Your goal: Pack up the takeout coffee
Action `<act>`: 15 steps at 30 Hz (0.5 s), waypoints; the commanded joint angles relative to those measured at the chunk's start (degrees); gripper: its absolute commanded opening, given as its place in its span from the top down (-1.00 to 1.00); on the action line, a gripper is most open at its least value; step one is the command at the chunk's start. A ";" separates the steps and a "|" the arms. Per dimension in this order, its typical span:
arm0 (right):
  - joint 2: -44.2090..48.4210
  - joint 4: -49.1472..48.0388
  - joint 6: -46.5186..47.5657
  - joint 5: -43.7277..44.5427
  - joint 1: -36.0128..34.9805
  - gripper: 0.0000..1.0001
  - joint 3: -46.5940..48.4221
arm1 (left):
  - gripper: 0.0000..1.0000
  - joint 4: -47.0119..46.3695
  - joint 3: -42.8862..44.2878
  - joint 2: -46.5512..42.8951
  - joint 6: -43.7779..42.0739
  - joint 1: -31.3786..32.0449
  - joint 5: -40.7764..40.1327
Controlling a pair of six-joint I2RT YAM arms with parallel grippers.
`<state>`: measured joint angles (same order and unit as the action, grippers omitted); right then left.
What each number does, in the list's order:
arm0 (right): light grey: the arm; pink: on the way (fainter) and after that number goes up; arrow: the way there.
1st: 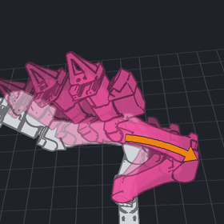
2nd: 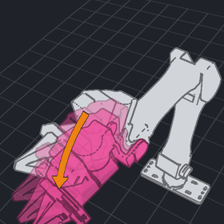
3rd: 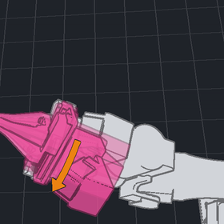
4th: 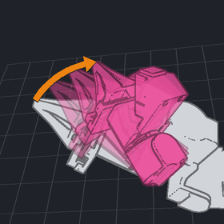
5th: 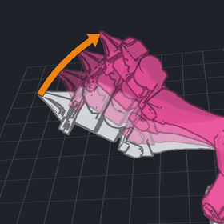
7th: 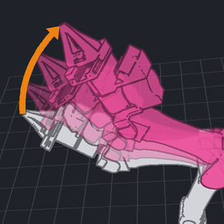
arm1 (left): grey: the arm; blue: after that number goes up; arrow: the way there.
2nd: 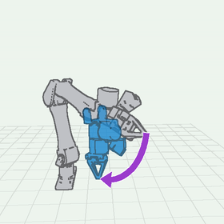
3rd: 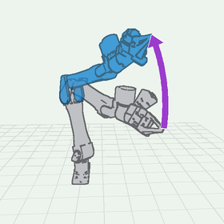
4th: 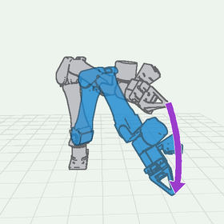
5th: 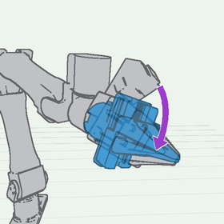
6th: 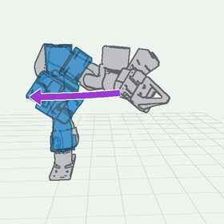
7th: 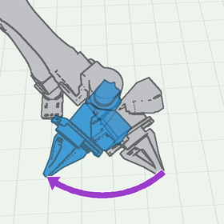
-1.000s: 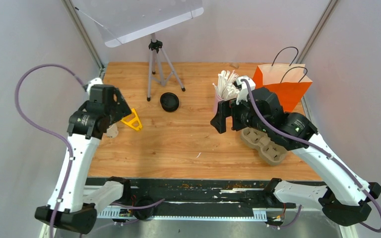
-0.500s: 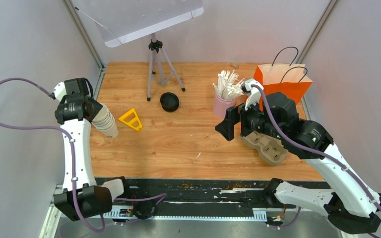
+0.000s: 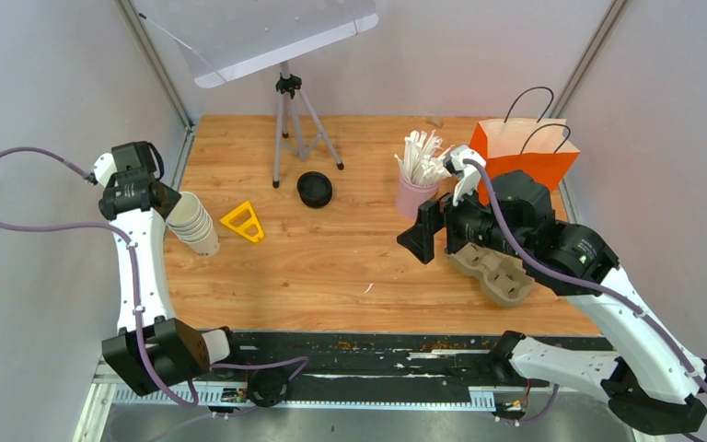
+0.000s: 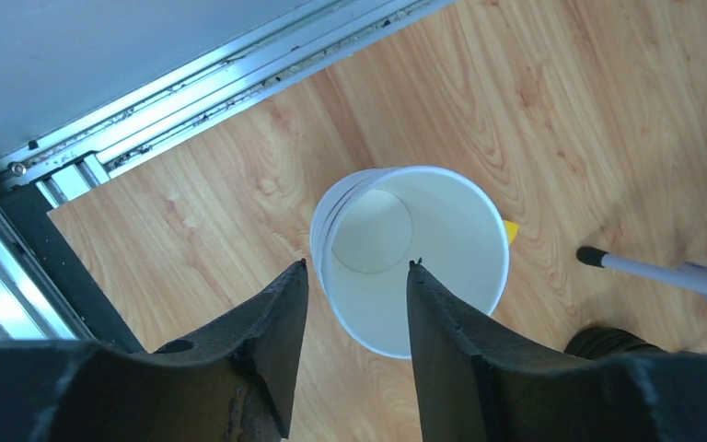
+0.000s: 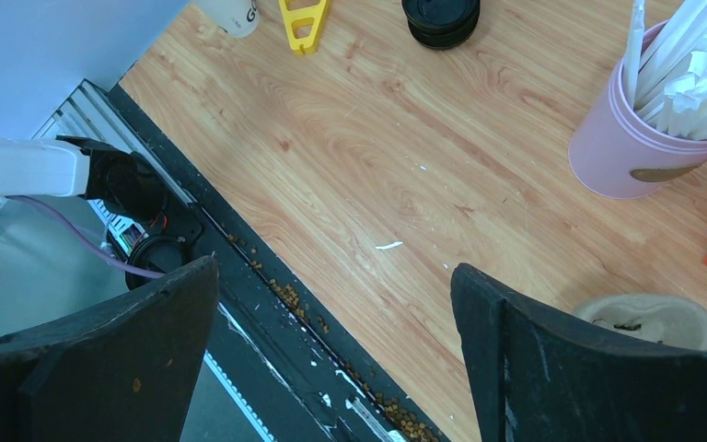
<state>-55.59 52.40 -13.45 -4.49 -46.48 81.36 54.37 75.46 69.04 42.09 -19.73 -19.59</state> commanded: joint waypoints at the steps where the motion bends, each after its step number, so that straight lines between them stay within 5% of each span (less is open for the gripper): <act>1: -0.51 -2.66 2.52 -0.96 -0.28 -0.93 0.01 | 0.03 -1.88 -1.05 1.53 0.02 -0.75 1.59; 15: -0.88 -2.67 4.73 0.66 -0.27 -0.94 -0.01 | 0.15 -0.98 -3.35 2.52 -2.45 -0.74 -0.55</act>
<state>-56.84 52.38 -9.87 -4.54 -46.48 81.36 54.02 72.58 71.55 41.17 -19.92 -18.98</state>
